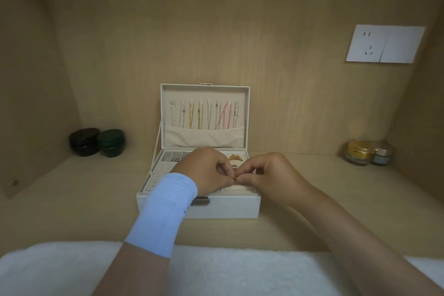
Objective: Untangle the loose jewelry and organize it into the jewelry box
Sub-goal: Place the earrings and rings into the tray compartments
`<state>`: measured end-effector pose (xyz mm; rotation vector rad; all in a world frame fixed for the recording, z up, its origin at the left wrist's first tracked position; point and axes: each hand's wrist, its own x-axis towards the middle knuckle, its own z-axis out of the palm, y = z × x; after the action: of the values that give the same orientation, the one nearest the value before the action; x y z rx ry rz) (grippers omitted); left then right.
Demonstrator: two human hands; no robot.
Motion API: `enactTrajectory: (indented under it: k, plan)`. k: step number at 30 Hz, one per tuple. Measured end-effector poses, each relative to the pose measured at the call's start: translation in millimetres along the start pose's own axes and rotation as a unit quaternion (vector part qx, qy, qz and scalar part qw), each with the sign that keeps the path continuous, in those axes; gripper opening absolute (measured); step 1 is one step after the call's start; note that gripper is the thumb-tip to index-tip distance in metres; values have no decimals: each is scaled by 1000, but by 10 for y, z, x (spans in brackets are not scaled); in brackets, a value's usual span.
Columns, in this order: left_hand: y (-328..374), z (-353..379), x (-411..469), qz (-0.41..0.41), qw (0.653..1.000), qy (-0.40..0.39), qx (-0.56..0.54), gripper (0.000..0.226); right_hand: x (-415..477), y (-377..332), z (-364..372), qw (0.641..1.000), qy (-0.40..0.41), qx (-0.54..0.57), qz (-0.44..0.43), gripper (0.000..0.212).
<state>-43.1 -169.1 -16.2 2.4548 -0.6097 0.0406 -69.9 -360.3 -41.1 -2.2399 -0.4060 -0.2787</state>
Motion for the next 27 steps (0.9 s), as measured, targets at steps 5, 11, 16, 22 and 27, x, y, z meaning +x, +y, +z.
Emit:
enactTrajectory:
  k: [5, 11, 16, 22, 27]
  plan:
    - [-19, -21, -13, -8, 1000, -5, 10, 4, -5, -14, 29, 997, 3, -61, -42, 12]
    - [-14, -10, -16, 5, 1000, -2, -27, 9, -41, 4, 14, 999, 25, -45, -1, 9]
    - [-12, -10, -17, 13, 1000, -9, -19, 11, -41, 31, 27, 997, 18, -77, -9, 5]
    - [-34, 20, 14, 7, 1000, -16, 4, 8, -22, 74, 52, 998, -6, -57, -1, 7]
    - [35, 25, -7, 20, 1000, 10, 20, 4, -65, 80, -187, 999, 40, -4, 32, 5]
